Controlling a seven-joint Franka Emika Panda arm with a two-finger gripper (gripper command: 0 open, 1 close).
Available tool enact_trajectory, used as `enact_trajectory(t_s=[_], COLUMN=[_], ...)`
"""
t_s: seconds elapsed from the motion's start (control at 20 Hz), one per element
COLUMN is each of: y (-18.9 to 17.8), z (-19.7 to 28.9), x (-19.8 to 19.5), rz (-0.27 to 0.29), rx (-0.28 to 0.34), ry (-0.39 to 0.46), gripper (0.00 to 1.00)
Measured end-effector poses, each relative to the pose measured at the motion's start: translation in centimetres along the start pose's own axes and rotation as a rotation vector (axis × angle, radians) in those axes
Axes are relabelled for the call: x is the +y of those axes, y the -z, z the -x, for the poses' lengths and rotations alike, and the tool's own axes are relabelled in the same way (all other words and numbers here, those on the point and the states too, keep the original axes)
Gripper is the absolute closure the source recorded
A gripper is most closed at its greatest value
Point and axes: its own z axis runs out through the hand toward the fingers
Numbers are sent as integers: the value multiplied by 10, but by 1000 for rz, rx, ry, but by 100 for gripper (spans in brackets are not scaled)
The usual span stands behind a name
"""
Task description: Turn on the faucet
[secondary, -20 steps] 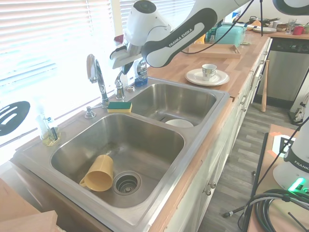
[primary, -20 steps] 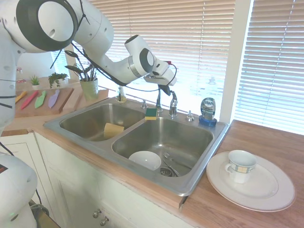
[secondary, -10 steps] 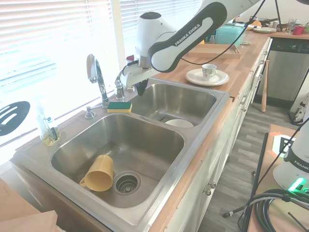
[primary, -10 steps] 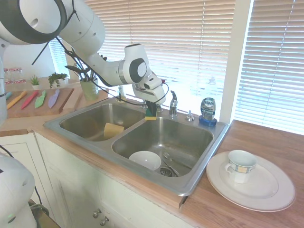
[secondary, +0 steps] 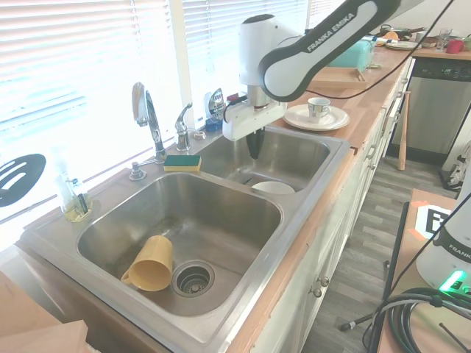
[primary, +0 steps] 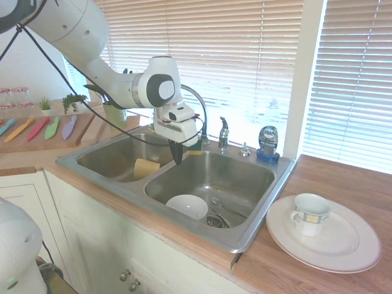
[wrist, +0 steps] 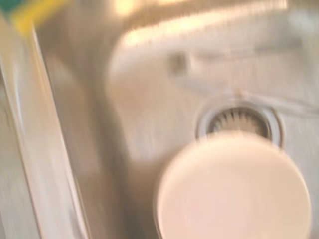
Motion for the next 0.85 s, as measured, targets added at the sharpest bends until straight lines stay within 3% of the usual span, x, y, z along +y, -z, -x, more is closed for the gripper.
enact_trajectory(t_s=[0.2, 0.25, 0.55, 0.85], y=[3, 5, 16, 18], z=[14, 17, 29, 32], x=[39, 49, 96, 107], rz=[10, 8, -8, -19], rx=[-32, -35, -39, -44], ry=[11, 11, 17, 23], gripper=[100, 0, 0, 0])
